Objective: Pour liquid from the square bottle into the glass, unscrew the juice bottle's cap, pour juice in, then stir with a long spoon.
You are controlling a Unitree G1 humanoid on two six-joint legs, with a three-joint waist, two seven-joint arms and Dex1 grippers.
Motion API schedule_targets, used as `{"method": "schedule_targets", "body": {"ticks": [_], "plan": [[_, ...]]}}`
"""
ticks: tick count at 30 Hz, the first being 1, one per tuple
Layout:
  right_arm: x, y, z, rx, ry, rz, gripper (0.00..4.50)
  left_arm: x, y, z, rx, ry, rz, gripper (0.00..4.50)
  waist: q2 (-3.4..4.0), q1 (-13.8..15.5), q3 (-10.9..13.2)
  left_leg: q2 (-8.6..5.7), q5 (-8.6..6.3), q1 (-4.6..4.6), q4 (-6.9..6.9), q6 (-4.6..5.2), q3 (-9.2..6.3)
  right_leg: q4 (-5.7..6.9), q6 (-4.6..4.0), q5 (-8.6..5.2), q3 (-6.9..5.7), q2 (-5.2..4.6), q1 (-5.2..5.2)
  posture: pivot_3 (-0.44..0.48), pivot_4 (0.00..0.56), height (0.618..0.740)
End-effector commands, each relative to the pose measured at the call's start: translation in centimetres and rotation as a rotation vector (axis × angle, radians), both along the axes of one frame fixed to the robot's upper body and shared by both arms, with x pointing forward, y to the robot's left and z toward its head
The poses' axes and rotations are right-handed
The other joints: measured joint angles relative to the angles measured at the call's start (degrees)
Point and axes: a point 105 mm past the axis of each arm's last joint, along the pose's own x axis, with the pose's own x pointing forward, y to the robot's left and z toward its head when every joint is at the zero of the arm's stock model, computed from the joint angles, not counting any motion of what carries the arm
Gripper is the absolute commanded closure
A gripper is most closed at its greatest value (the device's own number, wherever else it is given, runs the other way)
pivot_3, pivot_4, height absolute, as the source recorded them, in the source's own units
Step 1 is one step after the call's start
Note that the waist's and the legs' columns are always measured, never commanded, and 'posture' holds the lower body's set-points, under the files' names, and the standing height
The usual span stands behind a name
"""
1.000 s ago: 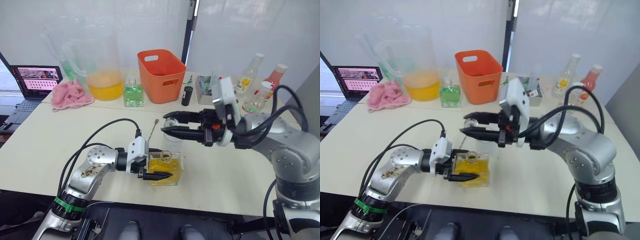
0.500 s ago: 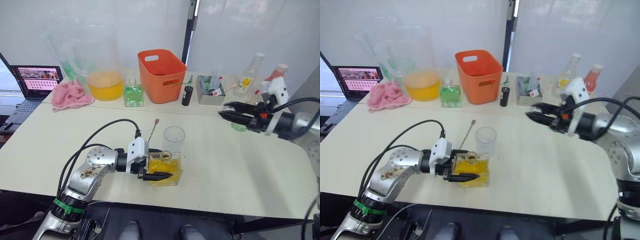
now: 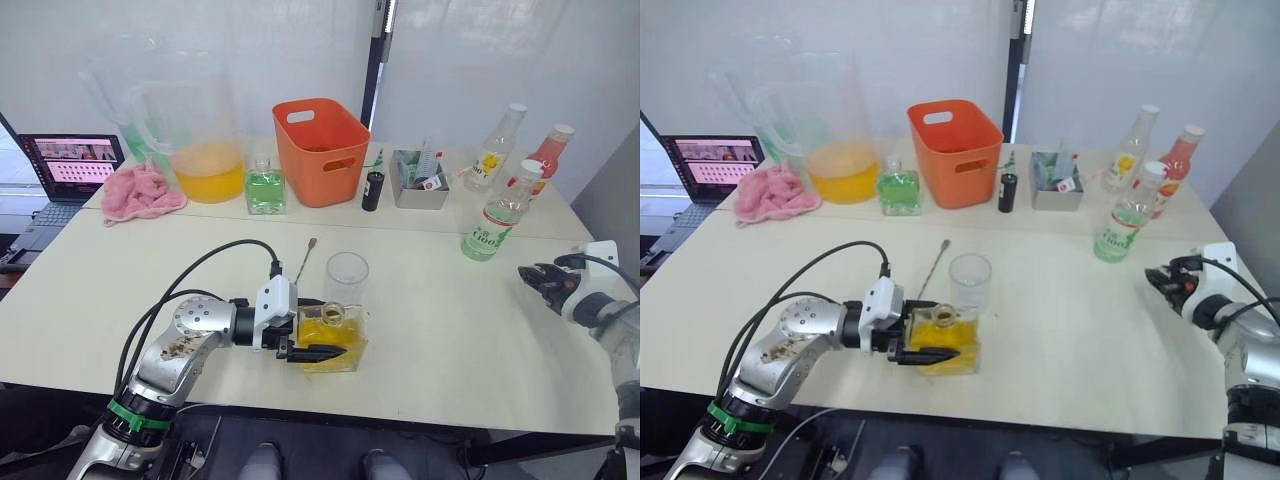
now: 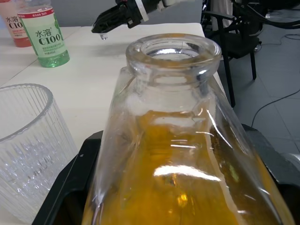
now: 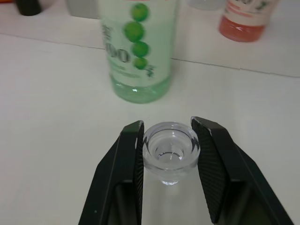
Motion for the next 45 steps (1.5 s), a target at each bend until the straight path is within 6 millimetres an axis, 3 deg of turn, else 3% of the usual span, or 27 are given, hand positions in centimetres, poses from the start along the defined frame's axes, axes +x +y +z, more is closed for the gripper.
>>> {"method": "schedule_targets", "body": {"ticks": [1, 10, 18, 20, 23, 27, 30, 36, 40, 45], "plan": [[-0.4, -2.9, 1.2, -0.033, -0.090, -0.135, 3.43, -0.8, -0.9, 1.6, -0.070, -0.030, -0.038, 1.68, 0.04, 0.10, 0.01, -0.01, 0.00, 0.00, 0.00, 0.00, 0.00, 0.00, 0.01, 0.00, 0.01, -0.01, 0.00, 0.000, 0.150, 0.740], [-1.1, -4.9, -1.6, 0.003, -0.034, -0.241, 3.43, -0.6, -0.9, 1.9, -0.080, -0.030, -0.020, 1.68, 0.05, -0.12, 0.01, -0.05, 0.01, 0.01, 0.02, 0.00, 0.01, -0.01, 0.03, 0.01, 0.08, 0.00, 0.04, 0.000, 0.150, 0.740], [-1.3, -5.3, -2.2, 0.055, -0.037, -0.277, 3.43, 0.6, -0.9, 1.9, -0.065, -0.025, 0.049, 1.68, 0.06, -0.39, 0.00, -0.07, 0.02, 0.01, 0.05, -0.01, 0.01, -0.01, 0.08, 0.03, 0.13, 0.00, 0.06, 0.000, 0.150, 0.740], [-1.3, -5.4, -2.1, 0.061, -0.044, -0.276, 2.39, 0.6, -1.0, 1.9, -0.060, -0.010, 0.048, 1.68, 0.06, -0.50, 0.00, -0.07, 0.03, 0.02, 0.05, 0.00, 0.01, 0.00, 0.11, 0.03, 0.13, 0.00, 0.07, 0.000, 0.150, 0.740], [-1.4, -5.5, -1.7, 0.051, -0.055, -0.273, 1.38, 0.7, -1.0, 1.9, -0.064, 0.009, 0.050, 1.68, 0.06, -0.92, 0.00, -0.08, 0.04, 0.02, 0.06, 0.00, 0.01, -0.01, 0.15, 0.03, 0.15, 0.00, 0.07, 0.000, 0.150, 0.740], [-1.4, -5.8, 0.3, 0.037, -0.134, -0.260, 0.02, 0.6, -1.1, 1.9, -0.057, 0.014, 0.040, 1.68, 0.07, -1.25, 0.00, -0.08, 0.07, 0.04, 0.06, 0.00, 0.01, 0.00, 0.20, 0.04, 0.18, 0.00, 0.07, 0.000, 0.150, 0.740], [-1.3, -5.6, 2.1, 0.012, -0.186, -0.215, 0.02, 0.6, -1.1, 1.8, -0.053, 0.010, 0.041, 1.68, 0.07, -1.28, 0.00, -0.08, 0.07, 0.04, 0.06, 0.00, 0.03, 0.00, 0.21, 0.04, 0.18, 0.01, 0.07, 0.000, 0.150, 0.740], [-0.9, -4.6, 7.8, -0.087, -0.335, -0.113, 0.02, 1.0, -1.2, 1.5, -0.034, -0.044, 0.064, 1.68, 0.19, -1.29, 0.00, -0.09, 0.07, 0.06, 0.06, 0.00, 0.09, -0.01, 0.29, 0.04, 0.27, 0.00, 0.07, 0.000, 0.150, 0.740], [-0.7, -1.1, 10.2, -0.101, -0.378, 0.109, 0.02, 0.8, -1.1, 2.0, -0.040, -0.053, 0.054, 1.68, 0.19, -1.28, 0.00, -0.08, 0.07, 0.07, 0.06, 0.00, 0.10, 0.00, 0.33, 0.02, 0.28, 0.02, 0.07, 0.000, 0.150, 0.740], [-1.9, 3.9, 10.2, -0.125, -0.302, 0.435, 0.02, 0.3, -0.8, 3.0, -0.045, -0.059, 0.037, 1.68, 0.20, -1.19, 0.00, -0.07, 0.07, 0.06, 0.06, 0.00, 0.10, 0.01, 0.35, 0.03, 0.29, 0.03, 0.06, 0.000, 0.150, 0.740]]}}
